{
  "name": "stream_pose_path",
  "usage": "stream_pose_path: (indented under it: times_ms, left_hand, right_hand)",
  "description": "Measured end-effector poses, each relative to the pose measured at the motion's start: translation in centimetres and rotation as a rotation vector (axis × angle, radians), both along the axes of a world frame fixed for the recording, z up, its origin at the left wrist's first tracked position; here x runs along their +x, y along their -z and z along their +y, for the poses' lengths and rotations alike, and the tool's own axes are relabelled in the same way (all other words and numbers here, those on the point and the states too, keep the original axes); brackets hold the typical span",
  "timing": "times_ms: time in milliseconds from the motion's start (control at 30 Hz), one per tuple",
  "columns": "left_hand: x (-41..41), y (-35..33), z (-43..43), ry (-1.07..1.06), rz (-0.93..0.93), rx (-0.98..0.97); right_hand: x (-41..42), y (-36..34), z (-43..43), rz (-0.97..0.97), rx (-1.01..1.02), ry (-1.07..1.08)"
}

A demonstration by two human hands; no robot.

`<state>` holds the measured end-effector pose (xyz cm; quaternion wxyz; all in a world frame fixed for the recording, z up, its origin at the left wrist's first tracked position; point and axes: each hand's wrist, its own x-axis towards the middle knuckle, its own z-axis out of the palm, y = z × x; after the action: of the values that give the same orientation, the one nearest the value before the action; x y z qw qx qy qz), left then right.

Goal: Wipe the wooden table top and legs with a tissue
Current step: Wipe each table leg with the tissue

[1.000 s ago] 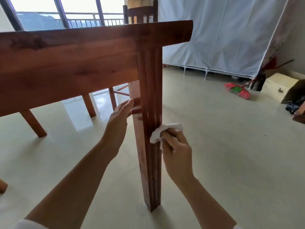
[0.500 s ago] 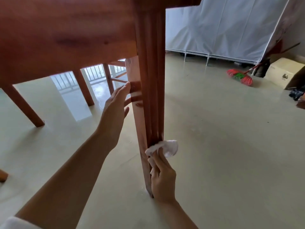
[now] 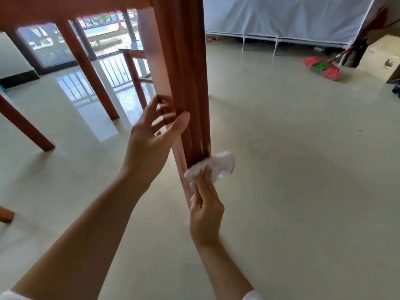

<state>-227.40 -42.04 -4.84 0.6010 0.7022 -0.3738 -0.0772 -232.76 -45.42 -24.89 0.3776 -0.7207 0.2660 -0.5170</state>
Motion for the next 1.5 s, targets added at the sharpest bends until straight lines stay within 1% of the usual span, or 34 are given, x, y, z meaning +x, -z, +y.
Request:
stream_pose_path:
  times_ms: [33,100,133,167,200,233,267,333,400,467,500,567,600,667,767,833,933,1033,1100,1233,1300,1367,1433,1500]
  left_hand:
    - [0.1,0.1,0.0,-0.015,-0.019,0.005]
    - [0.4,0.4,-0.1,-0.034,-0.054,0.015]
    - [0.4,0.5,-0.2,-0.042,-0.072,0.019]
    - [0.5,0.6,-0.3,-0.051,-0.089,0.023]
    - [0.6,0.7,-0.3,-0.062,-0.105,0.027]
    - [0.8,0.8,-0.4,-0.076,-0.118,0.032]
    - [0.8,0.9,-0.4,-0.088,-0.130,0.035]
    - [0.8,1.2,-0.6,-0.107,-0.147,0.034]
    - [0.7,1.5,-0.9,-0.124,-0.148,0.024]
    - [0.7,1.7,-1.1,-0.141,-0.139,0.013]
    - [0.8,1.8,-1.1,-0.145,-0.139,0.011]
    - [0.9,2.2,-1.2,-0.143,-0.138,0.001]
    - [1.0,2.4,-1.2,-0.144,-0.136,-0.005]
    - [1.2,2.5,-1.2,-0.143,-0.148,-0.017]
    - [1.4,2.8,-1.3,-0.135,-0.165,-0.027]
    - [1.3,2.6,-1.3,-0.131,-0.158,-0.031]
    - [1.1,2.5,-1.2,-0.126,-0.127,-0.040]
    - [1.1,2.6,-1.0,-0.138,-0.092,-0.033]
    - [1.1,2.6,-0.9,-0.139,-0.067,-0.031]
    - [1.2,2.8,-1.0,-0.126,-0.018,-0.036]
    - [1.5,2.7,-0.9,-0.109,0.017,-0.034]
    - [1.6,2.6,-0.4,-0.057,0.078,-0.063]
    - [1.5,2.9,0.6,0.033,0.179,-0.115]
    - [1.2,4.2,1.8,0.061,0.299,-0.106]
  right_hand:
    - [-0.7,2.5,0.5,0.043,0.156,-0.025]
    - [-2.2,5.1,0.7,0.137,0.578,-0.075]
    - [-2.8,5.7,0.4,0.203,0.704,-0.078]
    - [-3.3,5.7,-0.2,0.233,0.748,-0.036]
    - [-3.6,5.2,-0.9,0.211,0.753,0.041]
    - [-3.8,4.1,-1.5,0.134,0.749,0.104]
    - [-3.6,2.9,-1.8,0.040,0.735,0.133]
    - [-2.5,0.5,-1.5,-0.095,0.631,0.120]
    - [-0.9,-0.6,0.0,-0.103,0.469,0.105]
    - [0.6,0.9,1.4,-0.069,0.405,0.139]
    - [1.1,2.0,2.0,-0.048,0.475,0.151]
    - [1.5,4.6,2.6,0.002,0.748,0.140]
    - [1.2,5.3,2.7,0.048,0.835,0.134]
    - [-0.2,6.0,1.9,0.140,0.931,0.090]
    - [-2.6,6.1,-0.7,0.300,1.054,-0.039]
    - [-4.0,5.0,-2.4,0.300,1.103,-0.085]
    - [-5.1,2.0,-3.8,0.229,1.128,-0.179]
    - [-6.7,-2.4,-4.9,0.179,1.084,-0.332]
    - [-7.9,-5.8,-5.6,0.159,1.021,-0.421]
    - [-9.4,-13.0,-6.2,0.071,0.801,-0.564]
    - [-9.3,-16.6,-5.9,0.045,0.587,-0.561]
    - [-8.7,-19.5,-5.2,0.038,0.284,-0.482]
    - [-7.9,-21.6,-4.5,0.040,-0.032,-0.407]
    - [-6.9,-22.8,-4.2,0.052,-0.364,-0.334]
